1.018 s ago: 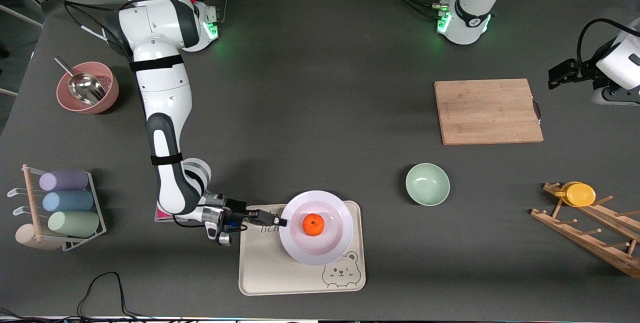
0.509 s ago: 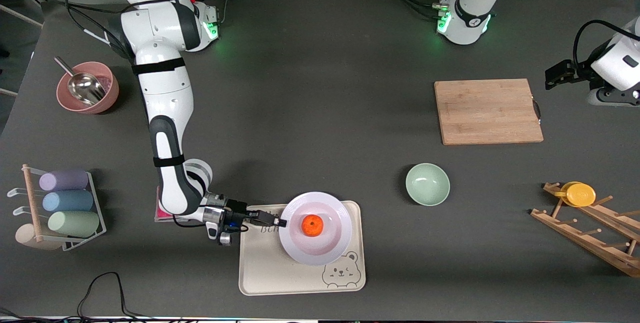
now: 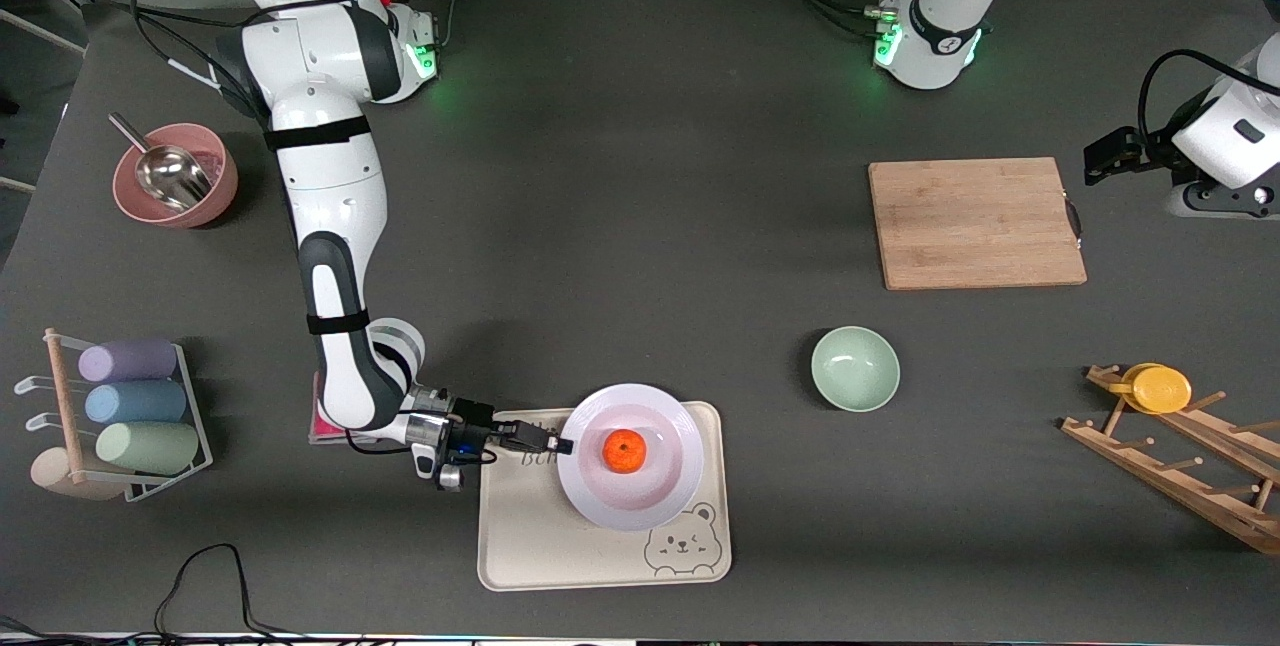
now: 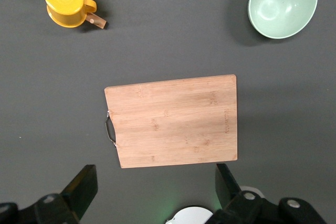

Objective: Place orange and plate with both arms

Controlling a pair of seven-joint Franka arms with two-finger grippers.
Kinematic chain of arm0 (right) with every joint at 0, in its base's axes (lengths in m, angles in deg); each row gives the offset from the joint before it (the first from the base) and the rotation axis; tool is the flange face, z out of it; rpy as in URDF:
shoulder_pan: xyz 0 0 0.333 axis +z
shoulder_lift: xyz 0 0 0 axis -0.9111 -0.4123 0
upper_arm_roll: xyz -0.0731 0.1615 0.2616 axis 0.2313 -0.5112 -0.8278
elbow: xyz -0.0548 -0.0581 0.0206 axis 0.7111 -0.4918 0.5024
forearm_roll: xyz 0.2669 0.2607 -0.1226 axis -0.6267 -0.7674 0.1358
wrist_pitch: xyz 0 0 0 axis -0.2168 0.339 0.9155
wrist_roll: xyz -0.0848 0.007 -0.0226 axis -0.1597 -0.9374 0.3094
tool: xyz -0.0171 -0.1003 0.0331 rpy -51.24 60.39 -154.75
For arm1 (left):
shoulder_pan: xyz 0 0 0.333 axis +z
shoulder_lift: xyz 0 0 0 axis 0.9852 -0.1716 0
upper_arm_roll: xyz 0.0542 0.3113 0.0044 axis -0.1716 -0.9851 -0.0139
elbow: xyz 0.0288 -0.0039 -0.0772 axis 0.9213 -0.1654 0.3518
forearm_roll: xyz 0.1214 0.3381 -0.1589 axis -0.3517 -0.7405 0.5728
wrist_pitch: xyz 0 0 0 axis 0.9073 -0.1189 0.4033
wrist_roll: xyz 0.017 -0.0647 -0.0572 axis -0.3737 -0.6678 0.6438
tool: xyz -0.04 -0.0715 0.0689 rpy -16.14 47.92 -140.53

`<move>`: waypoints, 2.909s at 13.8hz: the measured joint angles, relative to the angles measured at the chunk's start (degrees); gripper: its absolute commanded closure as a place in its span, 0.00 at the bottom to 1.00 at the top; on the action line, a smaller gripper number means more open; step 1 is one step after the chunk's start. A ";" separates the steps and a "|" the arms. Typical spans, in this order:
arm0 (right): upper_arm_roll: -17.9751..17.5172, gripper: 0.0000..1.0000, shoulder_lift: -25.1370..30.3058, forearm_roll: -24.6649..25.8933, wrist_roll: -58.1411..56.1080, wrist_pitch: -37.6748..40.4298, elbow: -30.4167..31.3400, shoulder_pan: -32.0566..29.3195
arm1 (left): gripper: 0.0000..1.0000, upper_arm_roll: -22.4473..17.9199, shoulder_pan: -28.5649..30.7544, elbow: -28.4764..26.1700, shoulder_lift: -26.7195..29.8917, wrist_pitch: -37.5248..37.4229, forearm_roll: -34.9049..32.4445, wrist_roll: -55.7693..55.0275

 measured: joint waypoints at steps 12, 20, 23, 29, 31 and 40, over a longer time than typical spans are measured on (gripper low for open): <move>0.34 0.05 0.78 6.33 3.03 0.77 -1.34 -0.49 | 0.00 0.35 0.00 -0.56 0.07 0.40 0.00 -0.33; 1.24 0.00 11.03 35.24 19.67 2.07 -1.36 -5.98 | 0.00 0.36 0.00 -0.91 0.09 0.75 0.00 -0.38; 1.40 0.00 18.92 52.08 25.51 5.99 0.72 -8.59 | 0.00 0.36 0.00 -1.35 0.17 1.12 0.00 -0.39; 1.59 0.00 40.08 80.21 31.38 13.83 10.09 -12.97 | 0.00 0.36 0.00 -1.81 0.44 1.33 0.00 -0.41; 1.49 0.00 46.87 88.31 32.60 14.62 13.95 -13.80 | 0.00 0.36 0.00 -2.04 0.49 1.63 0.00 -0.41; -10.29 0.00 60.92 105.31 45.06 21.18 17.57 -20.36 | 0.00 0.36 0.00 -2.59 0.52 2.14 0.00 -0.46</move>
